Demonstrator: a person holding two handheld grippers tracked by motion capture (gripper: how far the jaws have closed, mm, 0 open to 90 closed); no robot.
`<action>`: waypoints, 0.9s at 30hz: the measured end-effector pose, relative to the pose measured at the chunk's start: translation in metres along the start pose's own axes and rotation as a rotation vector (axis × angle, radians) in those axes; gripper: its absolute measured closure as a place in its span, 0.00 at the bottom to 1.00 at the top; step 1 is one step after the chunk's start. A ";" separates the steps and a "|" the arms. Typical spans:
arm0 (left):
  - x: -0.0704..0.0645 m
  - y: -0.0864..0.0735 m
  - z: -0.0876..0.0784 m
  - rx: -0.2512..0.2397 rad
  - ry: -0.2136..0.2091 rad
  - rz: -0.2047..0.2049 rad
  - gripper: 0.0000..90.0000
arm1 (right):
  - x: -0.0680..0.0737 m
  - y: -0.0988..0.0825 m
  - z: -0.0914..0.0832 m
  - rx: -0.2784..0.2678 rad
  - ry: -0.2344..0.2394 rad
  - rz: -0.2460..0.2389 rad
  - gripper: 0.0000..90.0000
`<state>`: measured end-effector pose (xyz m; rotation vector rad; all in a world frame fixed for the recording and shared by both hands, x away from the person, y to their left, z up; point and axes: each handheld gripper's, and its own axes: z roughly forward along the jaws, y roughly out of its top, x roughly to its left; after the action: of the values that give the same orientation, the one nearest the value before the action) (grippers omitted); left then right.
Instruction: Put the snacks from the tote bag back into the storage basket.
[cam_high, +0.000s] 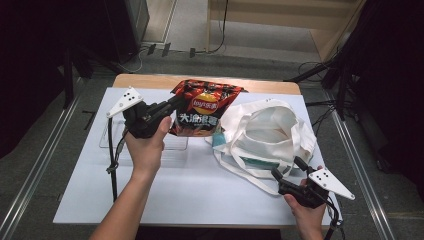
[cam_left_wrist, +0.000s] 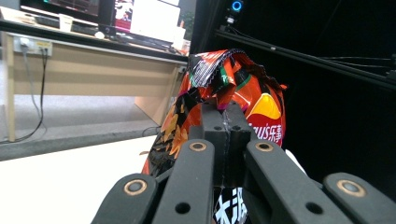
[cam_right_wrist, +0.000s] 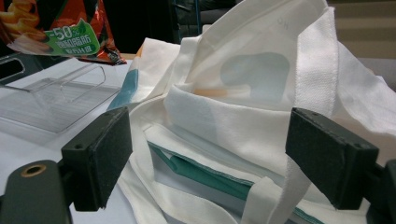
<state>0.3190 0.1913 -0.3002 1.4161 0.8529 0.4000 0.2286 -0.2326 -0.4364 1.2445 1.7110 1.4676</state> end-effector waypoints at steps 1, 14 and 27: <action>0.002 0.000 -0.001 0.000 0.004 -0.002 1.00 | 0.000 0.000 0.000 -0.001 0.000 -0.003 0.17; 0.024 0.004 -0.020 -0.013 0.039 -0.016 1.00 | 0.002 -0.001 0.002 0.007 0.002 -0.011 0.17; 0.041 0.008 -0.036 -0.023 0.085 -0.013 1.00 | 0.003 -0.001 0.003 0.013 0.000 -0.015 0.17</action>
<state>0.3214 0.2462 -0.3015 1.3794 0.9237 0.4616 0.2295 -0.2286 -0.4380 1.2359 1.7291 1.4499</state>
